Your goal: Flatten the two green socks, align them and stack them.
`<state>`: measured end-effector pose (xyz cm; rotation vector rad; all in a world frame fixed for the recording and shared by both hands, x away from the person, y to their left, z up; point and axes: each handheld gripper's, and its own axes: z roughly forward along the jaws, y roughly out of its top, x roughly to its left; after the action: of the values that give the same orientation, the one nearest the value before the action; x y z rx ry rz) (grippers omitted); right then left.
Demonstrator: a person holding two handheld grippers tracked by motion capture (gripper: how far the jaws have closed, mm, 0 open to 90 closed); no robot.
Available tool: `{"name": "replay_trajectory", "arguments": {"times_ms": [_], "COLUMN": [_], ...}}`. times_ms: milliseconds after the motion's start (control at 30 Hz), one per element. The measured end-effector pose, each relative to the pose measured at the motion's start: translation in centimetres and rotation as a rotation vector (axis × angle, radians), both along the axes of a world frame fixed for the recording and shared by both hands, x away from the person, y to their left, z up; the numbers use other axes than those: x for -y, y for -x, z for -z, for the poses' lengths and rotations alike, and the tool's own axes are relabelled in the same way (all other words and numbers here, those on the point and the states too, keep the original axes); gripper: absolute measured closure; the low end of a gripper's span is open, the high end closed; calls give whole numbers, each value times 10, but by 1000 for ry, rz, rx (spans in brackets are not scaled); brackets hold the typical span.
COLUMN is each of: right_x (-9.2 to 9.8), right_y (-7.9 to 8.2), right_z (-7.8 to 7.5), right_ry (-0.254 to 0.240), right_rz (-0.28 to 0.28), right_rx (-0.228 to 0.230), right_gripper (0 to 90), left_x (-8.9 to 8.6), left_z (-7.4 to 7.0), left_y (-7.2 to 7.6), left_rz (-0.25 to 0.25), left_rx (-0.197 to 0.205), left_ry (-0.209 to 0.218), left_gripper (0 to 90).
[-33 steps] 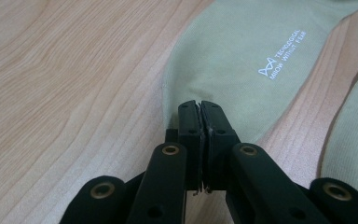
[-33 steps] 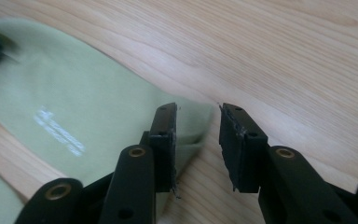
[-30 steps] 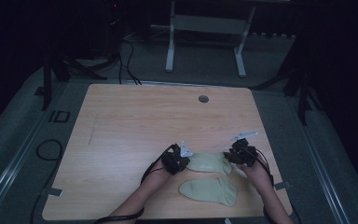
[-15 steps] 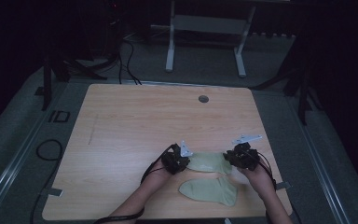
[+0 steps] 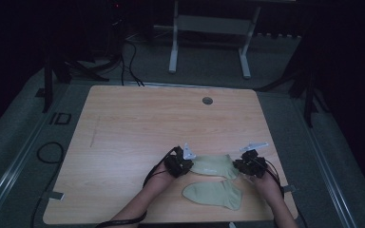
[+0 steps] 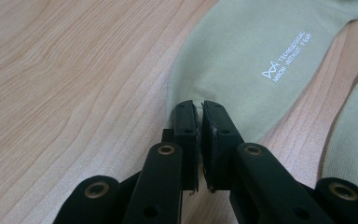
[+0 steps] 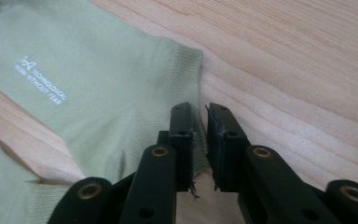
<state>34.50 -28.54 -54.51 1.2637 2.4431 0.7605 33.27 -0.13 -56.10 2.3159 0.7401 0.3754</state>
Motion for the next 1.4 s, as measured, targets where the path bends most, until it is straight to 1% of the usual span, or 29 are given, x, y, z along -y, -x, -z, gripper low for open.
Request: {"name": "replay_trajectory", "arguments": {"times_ms": [67, 167, 233, 267, 300, 333, 367, 433, 467, 500, 533, 567, 600, 667, 700, 733, 767, 833, 867, 900, 1000, 1033, 1100, 1167, 1200, 1233, 1267, 1300, 1400], "right_x": [0, 1, 2, 2, 2, 2, 2, 2, 3, 3, 4, 4, 4, 4, 3, 2, 2, 2, 2, -1, -4, -4, -5, -4, -4, -3, -3, -3, -5], "right_y": [-2, -5, -8, -8, -8, -7, -3, -2, 3, 3, 11, 11, 21, 26, 36, 41, 46, 46, 50, 64, 75, 75, 81, 85, 87, 90, 90, 91, 94], "right_z": [0, 0, -2, -2, -4, -8, -13, -15, -17, -17, -20, -20, -20, -20, -19, -18, -18, -18, -17, -16, -11, -11, -7, -3, -2, 1, 1, 2, 4], "right_ry": [13, 11, 11, 11, 9, -11, -40, -41, -39, -39, -47, -47, -64, -65, -73, -70, -69, -69, -79, -91, -69, -69, -42, -28, -24, -20, -20, -12, -18], "right_rz": [2, 13, 26, 26, 30, 28, 12, 9, 2, 2, -2, -2, -20, -27, -44, -53, -56, -56, -59, -82, -100, -100, -111, -110, -113, -109, -109, -111, -112], "right_rx": [9, 6, -6, -6, -4, -11, -15, -12, -2, -2, 2, 2, 4, 0, -2, 0, 3, 3, -3, -12, -21, -21, -20, -26, -28, -31, -31, -32, -24], "right_gripper": [782, 764, 718, 718, 704, 681, 649, 638, 615, 615, 614, 614, 611, 609, 601, 601, 601, 601, 600, 596, 588, 588, 588, 591, 605, 670, 670, 700, 803], "left_x": [1, 2, 2, 2, 1, 0, -1, -2, -6, -6, -11, -11, -15, -16, -17, -17, -17, -16, -15, -14, -13, -14, -13, -14, -14, -15, -15, -15, -15], "left_z": [-1, 0, -1, -2, -4, -6, -10, -15, -19, -19, -23, -23, -25, -24, -24, -21, -21, -19, -14, -12, -7, -5, -3, -2, -3, -3, -3, -3, -2], "left_y": [0, 0, 1, 2, 4, 5, 7, 14, 21, 21, 31, 31, 39, 44, 47, 54, 54, 58, 63, 65, 66, 66, 66, 67, 67, 68, 69, 69, 70], "left_rz": [1, -1, 4, 20, 18, 12, 3, 10, 35, 35, 46, 46, 50, 49, 54, 62, 62, 67, 74, 79, 76, 79, 75, 74, 69, 75, 81, 83, 94], "left_rx": [0, 1, -3, -1, 4, 0, -9, -14, -36, -36, -40, -40, -56, -67, -75, -77, -77, -83, -96, -96, -112, -122, -130, -128, -128, -126, -126, -126, -139], "left_ry": [-6, -5, 5, 16, 32, 47, 70, 53, 64, 64, 65, 65, 67, 76, 71, 60, 60, 50, 27, 25, 10, 13, 3, 11, 7, 2, 5, 4, 22], "left_gripper": [843, 842, 755, 755, 703, 665, 550, 524, 460, 461, 460, 461, 461, 466, 472, 473, 473, 473, 473, 503, 562, 562, 589, 615, 635, 687, 687, 712, 808]}}
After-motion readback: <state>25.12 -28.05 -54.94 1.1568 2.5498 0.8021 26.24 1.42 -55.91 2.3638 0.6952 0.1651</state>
